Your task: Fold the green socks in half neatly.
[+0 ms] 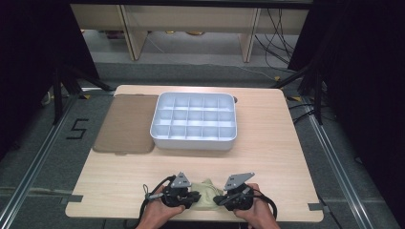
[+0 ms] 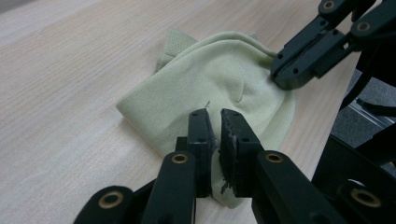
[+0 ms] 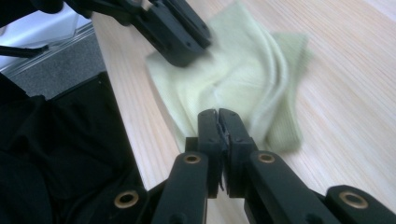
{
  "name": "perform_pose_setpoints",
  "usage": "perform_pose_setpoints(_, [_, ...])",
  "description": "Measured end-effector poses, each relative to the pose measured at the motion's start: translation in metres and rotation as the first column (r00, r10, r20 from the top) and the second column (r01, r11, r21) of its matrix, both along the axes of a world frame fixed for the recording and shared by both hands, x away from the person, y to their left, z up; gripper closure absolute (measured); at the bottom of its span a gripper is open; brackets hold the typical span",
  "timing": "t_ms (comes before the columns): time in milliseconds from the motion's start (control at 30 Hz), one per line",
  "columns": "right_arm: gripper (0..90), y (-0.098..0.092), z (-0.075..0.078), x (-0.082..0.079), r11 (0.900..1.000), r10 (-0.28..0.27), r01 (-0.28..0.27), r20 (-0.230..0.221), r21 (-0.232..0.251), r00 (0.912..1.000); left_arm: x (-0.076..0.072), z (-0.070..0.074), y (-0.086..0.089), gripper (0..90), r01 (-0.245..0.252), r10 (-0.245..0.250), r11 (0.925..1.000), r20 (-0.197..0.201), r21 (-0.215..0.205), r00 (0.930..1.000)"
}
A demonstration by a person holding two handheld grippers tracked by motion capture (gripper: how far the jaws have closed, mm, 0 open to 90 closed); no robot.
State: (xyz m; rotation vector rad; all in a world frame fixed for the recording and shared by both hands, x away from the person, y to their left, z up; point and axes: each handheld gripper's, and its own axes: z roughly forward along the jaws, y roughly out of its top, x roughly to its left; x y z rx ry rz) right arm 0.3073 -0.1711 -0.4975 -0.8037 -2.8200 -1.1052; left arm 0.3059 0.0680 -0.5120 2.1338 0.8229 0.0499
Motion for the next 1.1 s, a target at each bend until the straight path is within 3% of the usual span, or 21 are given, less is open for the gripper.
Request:
perform_pose_setpoints(67, [88.7, -0.004, 0.0, -0.001, 1.0, -0.012, 0.013, 0.012, -0.009, 0.9999, 0.001, 0.001, 0.001, 81.5, 0.019, -0.019, 0.9996, 0.013, 0.022, 0.9997])
perform_pose_setpoints(100, [88.6, -0.006, 0.001, -0.003, 0.998, -0.031, 0.033, 0.025, -0.05, 0.9992, 0.0, 0.001, 0.001, 81.4, 0.008, -0.008, 0.9999, 0.012, 0.012, 0.9999])
perform_pose_setpoints(200, [87.8, -0.01, 0.0, -0.003, 0.998, -0.035, 0.037, 0.035, -0.06, 0.9987, -0.002, 0.001, -0.001, 80.8, -0.008, 0.008, 1.0, 0.005, -0.001, 1.0])
perform_pose_setpoints(233, [87.4, -0.013, 0.005, -0.004, 0.998, -0.049, 0.051, 0.051, -0.036, 0.9975, -0.001, 0.001, 0.0, 79.2, 0.015, -0.016, 0.9997, 0.018, 0.019, 0.9997])
perform_pose_setpoints(333, [86.5, -0.016, 0.015, -0.004, 0.999, -0.041, 0.041, 0.092, 0.001, 0.9949, -0.002, 0.002, -0.002, 78.3, 0.013, -0.013, 0.9998, 0.032, 0.013, 0.9994])
perform_pose_setpoints(400, [86.4, -0.017, 0.018, -0.004, 0.998, -0.055, 0.054, 0.09, 0.011, 0.9944, -0.002, 0.003, -0.002, 78.2, 0.009, -0.009, 0.9999, 0.042, 0.007, 0.9991])
perform_pose_setpoints(500, [86.4, -0.014, 0.02, -0.003, 0.998, -0.054, 0.052, 0.101, 0.027, 0.9934, 0.0, 0.008, 0.0, 77.4, -0.019, 0.021, 0.9991, 0.05, -0.038, 0.9985])
perform_pose_setpoints(600, [86.4, -0.011, 0.019, -0.002, 0.999, -0.045, 0.043, 0.099, 0.027, 0.994, 0.004, 0.012, 0.004, 77.7, -0.007, 0.008, 0.9999, 0.076, -0.011, 0.9971])
perform_pose_setpoints(667, [86.3, -0.008, 0.018, 0.001, 0.999, -0.03, 0.028, 0.098, 0.028, 0.9947, 0.009, 0.012, 0.006, 78.2, -0.03, 0.032, 0.9994, 0.079, -0.018, 0.9964])
perform_pose_setpoints(700, [86.4, -0.007, 0.017, 0.001, 0.999, -0.028, 0.025, 0.092, 0.03, 0.9954, 0.01, 0.01, 0.005, 78.3, -0.045, 0.048, 0.9981, 0.069, -0.042, 0.9964])
perform_pose_setpoints(800, [86.4, -0.006, 0.017, 0.002, 0.999, -0.046, 0.044, 0.083, 0.027, 0.9955, 0.016, 0.006, 0.007, 78.4, -0.029, 0.027, 0.9995, 0.085, 0.015, 0.996])
perform_pose_setpoints(933, [86.4, -0.002, 0.014, 0.005, 0.999, -0.037, 0.036, 0.075, 0.016, 0.9965, 0.017, 0.003, 0.005, 78.6, -0.043, 0.042, 0.9988, 0.07, 0.024, 0.9967])
perform_pose_setpoints(967, [86.4, -0.001, 0.012, 0.006, 0.999, -0.041, 0.041, 0.082, 0.004, 0.9958, 0.018, 0.003, 0.005, 78.7, -0.034, 0.03, 0.9987, 0.085, 0.039, 0.9959])
perform_pose_setpoints(1100, [86.5, -0.001, 0.008, 0.01, 0.999, -0.038, 0.039, 0.071, -0.01, 0.9967, 0.018, 0.001, 0.004, 78.8, -0.045, 0.041, 0.998, 0.083, 0.045, 0.9957])
